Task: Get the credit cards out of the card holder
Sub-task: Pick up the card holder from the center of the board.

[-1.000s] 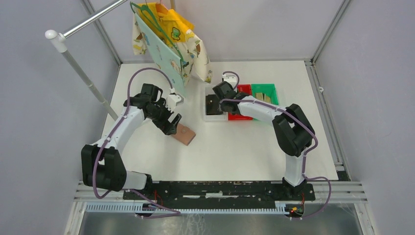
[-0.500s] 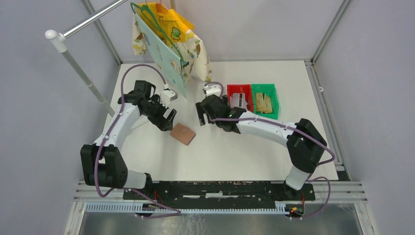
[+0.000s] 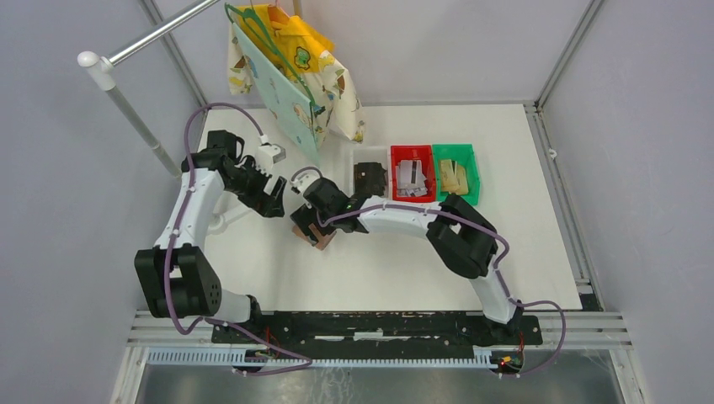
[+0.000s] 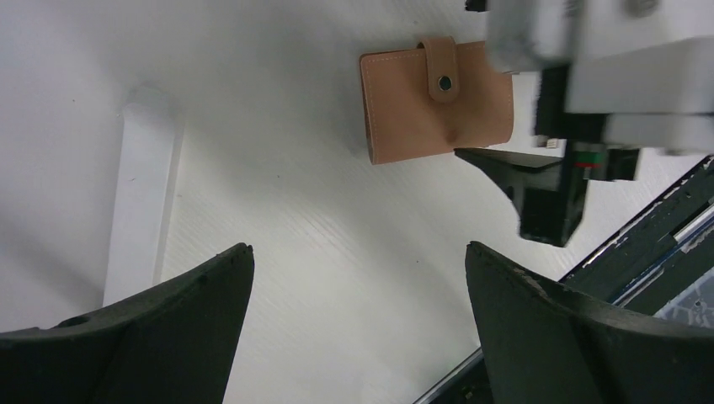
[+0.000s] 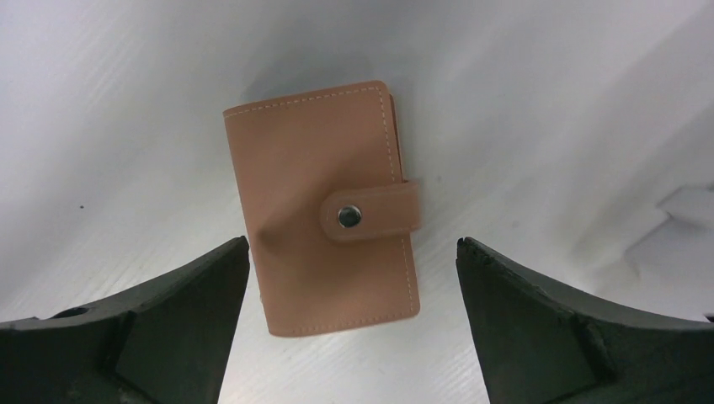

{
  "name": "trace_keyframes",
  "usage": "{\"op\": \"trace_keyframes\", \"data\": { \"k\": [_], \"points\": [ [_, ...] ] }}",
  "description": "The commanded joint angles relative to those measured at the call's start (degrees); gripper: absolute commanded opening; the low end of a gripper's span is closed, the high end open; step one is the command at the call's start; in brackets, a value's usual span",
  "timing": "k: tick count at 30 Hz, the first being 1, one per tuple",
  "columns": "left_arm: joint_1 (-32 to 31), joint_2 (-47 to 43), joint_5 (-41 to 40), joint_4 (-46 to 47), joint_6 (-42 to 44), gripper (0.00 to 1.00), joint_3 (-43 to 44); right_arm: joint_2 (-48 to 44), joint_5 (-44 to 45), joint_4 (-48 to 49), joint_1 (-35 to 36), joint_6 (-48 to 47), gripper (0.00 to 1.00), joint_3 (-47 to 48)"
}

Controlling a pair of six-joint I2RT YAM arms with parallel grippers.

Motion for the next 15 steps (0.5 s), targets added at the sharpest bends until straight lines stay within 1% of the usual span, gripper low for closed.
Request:
{"op": "trace_keyframes", "data": {
  "k": [1, 3, 6, 10, 15],
  "points": [
    [0.1, -0.3, 2.9, -2.6, 3.0, 1.00, 3.0, 4.2, -1.5, -2.2, 0.0, -4.1, 0.98, 7.0],
    [0.2, -0.3, 3.2, -2.9, 3.0, 1.00, 2.7, 6.2, -1.9, -2.7, 0.0, -4.8, 0.98, 7.8],
    [0.2, 0.1, 4.6, -3.2, 2.6, 1.00, 1.7, 8.4, -5.1, -2.1, 0.2, -5.0, 0.98, 8.0],
    [0.2, 1.5, 4.9, -3.2, 1.0, 1.00, 2.0, 10.5, -7.7, -1.3, 2.3, -3.8, 0.98, 7.4],
    [0.2, 2.1, 1.9, -2.7, -3.5, 1.00, 6.3, 9.6, -3.3, 0.8, 4.8, -1.6, 0.98, 3.9]
  ]
}}
